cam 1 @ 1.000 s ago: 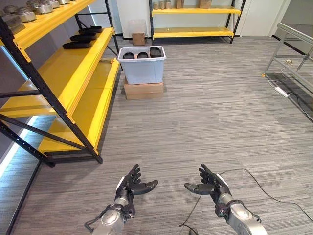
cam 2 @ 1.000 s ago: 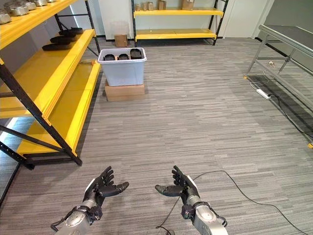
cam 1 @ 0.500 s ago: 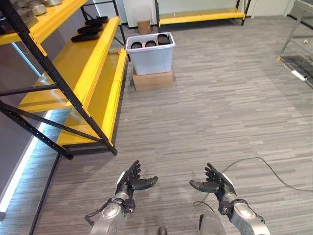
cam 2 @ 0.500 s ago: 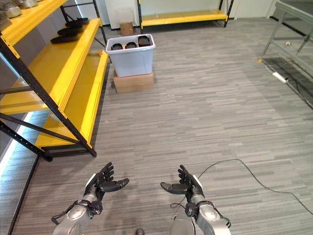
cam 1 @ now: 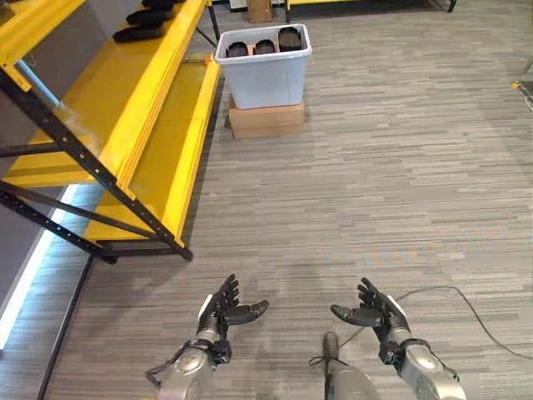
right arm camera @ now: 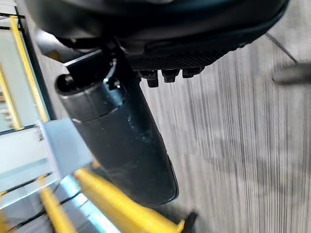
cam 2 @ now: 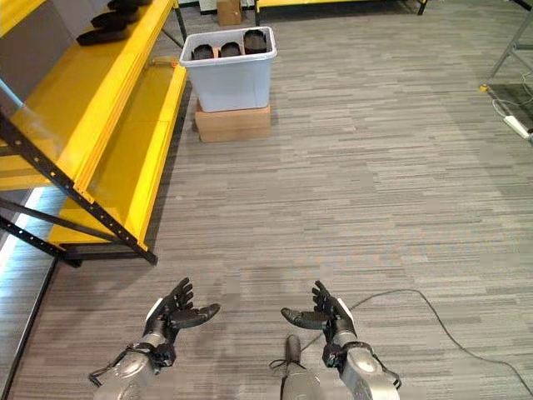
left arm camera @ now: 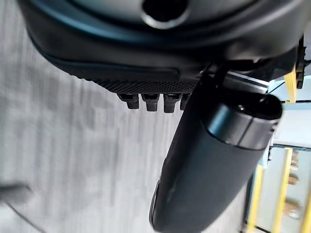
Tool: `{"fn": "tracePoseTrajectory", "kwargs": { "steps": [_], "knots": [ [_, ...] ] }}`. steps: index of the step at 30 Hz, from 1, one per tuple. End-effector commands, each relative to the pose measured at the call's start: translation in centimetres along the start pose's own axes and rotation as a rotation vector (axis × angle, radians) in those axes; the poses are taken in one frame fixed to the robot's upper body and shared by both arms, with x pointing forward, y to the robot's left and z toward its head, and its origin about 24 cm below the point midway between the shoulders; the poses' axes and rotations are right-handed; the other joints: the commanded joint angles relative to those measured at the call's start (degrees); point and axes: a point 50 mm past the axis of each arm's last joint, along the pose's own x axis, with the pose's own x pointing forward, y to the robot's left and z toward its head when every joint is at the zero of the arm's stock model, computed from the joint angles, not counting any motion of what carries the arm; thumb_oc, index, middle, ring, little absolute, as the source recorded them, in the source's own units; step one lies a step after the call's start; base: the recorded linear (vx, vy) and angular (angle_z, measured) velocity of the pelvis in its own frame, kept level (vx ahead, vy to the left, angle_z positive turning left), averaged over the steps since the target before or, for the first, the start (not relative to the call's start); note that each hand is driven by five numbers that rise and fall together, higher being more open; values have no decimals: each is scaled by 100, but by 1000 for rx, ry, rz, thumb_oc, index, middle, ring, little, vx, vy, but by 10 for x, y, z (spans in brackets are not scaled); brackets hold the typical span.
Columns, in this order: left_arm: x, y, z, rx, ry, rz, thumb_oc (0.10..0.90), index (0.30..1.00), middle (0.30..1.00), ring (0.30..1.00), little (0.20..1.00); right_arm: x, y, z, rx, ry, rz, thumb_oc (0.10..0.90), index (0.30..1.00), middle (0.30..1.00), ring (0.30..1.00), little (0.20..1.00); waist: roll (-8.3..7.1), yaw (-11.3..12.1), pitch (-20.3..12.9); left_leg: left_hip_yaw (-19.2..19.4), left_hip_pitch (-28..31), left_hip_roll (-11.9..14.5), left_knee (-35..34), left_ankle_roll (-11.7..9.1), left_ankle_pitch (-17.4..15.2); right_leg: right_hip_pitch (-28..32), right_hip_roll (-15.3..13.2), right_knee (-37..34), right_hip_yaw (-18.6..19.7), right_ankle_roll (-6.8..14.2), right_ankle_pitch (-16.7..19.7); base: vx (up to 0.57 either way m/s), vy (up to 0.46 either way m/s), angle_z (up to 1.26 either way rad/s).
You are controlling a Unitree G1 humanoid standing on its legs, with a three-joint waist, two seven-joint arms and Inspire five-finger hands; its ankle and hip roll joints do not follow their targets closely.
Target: Move parts from the plastic box to the shelf.
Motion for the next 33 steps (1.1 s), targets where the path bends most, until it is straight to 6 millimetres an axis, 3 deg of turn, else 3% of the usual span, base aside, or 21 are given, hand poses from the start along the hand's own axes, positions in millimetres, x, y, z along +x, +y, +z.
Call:
{"fn": "tracePoseTrajectory", "kwargs": {
  "steps": [1,3,4,5,6,8,10,12,14,20,23,24,26,28,29,30,33],
  "knots": [
    [8,12,58,43,-234,-12,900,1000,1000,1000,1000,-5,11,38,38,-213,79,900,1000,1000,1000,1000,-302,-75,-424,131,263,-190,1676,-345,1636,-106,-13,-372,425,60,412,310,-265,-17],
    [8,10,58,34,-234,-19,900,1000,1000,1000,1000,-6,5,40,22,-222,59,900,1000,1000,1000,1000,-481,48,-282,114,-302,-358,3194,-374,2019,315,-1,-503,467,-134,269,302,-279,-24],
    [7,11,58,31,-235,-17,900,1000,1000,1000,1000,-7,2,40,14,-221,48,900,1000,1000,1000,1000,-591,110,-204,163,-559,-458,3570,-280,1993,509,-25,-598,530,-211,210,277,-246,-31],
    [6,11,58,26,-234,-19,900,1000,1000,1000,1000,-7,0,41,7,-220,42,900,1000,1000,1000,1000,-675,177,-143,231,-794,-522,3717,-145,1839,653,-54,-620,559,-243,126,261,-186,-26],
    [5,11,56,22,-228,-19,900,1000,1000,1000,1000,-7,-2,43,3,-229,32,900,1000,1000,1000,1000,-688,302,-17,295,-1189,-620,3809,-26,1462,821,-42,-625,626,-236,53,255,-135,-18],
    [4,11,52,15,-215,-20,900,1000,1000,1000,1000,-7,-3,44,6,-231,25,900,1000,1000,1000,1000,-774,443,110,580,-1893,-645,3408,96,1025,1100,-93,-668,709,-185,-33,263,-73,7],
    [3,13,49,20,-206,-14,900,1000,1000,1000,1000,-6,-2,46,1,-243,26,900,1000,1000,1000,1000,-805,532,110,781,-2172,-336,2168,117,973,1289,-125,-739,729,-99,-156,311,19,9],
    [3,14,46,31,-195,-10,900,1000,1000,1000,1000,-6,-2,43,-8,-237,20,900,1000,1000,1000,1000,-752,594,43,782,-2149,-12,567,33,1301,1451,-88,-819,750,-37,-291,349,101,-17],
    [4,15,46,33,-197,-2,900,1000,1000,1000,1000,-5,-1,42,-20,-236,18,900,1000,1000,1000,1000,-654,731,10,511,-2155,93,-756,-164,1792,1739,-7,-961,821,19,-446,395,107,-35],
    [4,15,45,16,-195,-2,900,1000,1000,1000,1000,-6,7,33,-10,-207,45,900,1000,1000,1000,1000,-553,739,-241,621,-1892,98,-990,-313,2007,2228,-54,-1069,925,115,-691,308,143,-49],
    [4,15,51,28,-216,-8,900,1000,1000,1000,1000,-4,18,35,6,-214,80,900,1000,1000,1000,1000,-692,800,-368,854,-1771,-191,-633,-2,1598,2299,-504,-769,976,335,-741,337,238,-8],
    [4,15,52,28,-216,-8,900,1000,1000,1000,1000,-4,18,35,6,-213,80,900,1000,1000,1000,1000,-699,804,-370,861,-1776,-197,-621,1,1588,2294,-512,-764,981,338,-746,261,248,-4],
    [5,14,58,37,-236,-1,900,1000,1000,1000,1000,0,30,38,8,-223,109,900,1000,1000,1000,1000,-775,851,-405,964,-1792,-507,-323,303,1201,1961,-859,96,1069,537,-525,244,284,3],
    [6,13,63,47,-248,-6,900,1000,1000,1000,1000,1,34,40,13,-231,123,900,1000,1000,1000,1000,-772,829,-347,952,-1778,-695,-198,490,1024,1459,-946,1074,1196,570,-1,122,192,0],
    [6,13,63,47,-248,-6,900,1000,1000,1000,1000,1,34,40,13,-231,124,900,1000,1000,1000,1000,-776,834,-354,959,-1791,-699,-188,493,1019,1438,-952,1094,1206,574,-10,129,235,-2],
    [8,12,66,72,-252,-10,900,1000,1000,1000,1000,1,40,43,21,-243,146,900,1000,1000,1000,1000,-704,728,-199,911,-1593,-818,-154,666,880,958,-923,2209,1277,522,567,138,235,9],
    [8,13,66,102,-247,-12,900,1000,1000,1000,1000,0,43,40,23,-236,156,900,1000,1000,1000,1000,-483,600,-70,853,-1242,-809,-264,794,709,347,-726,3022,1112,447,488,233,226,28]
  ]
}}
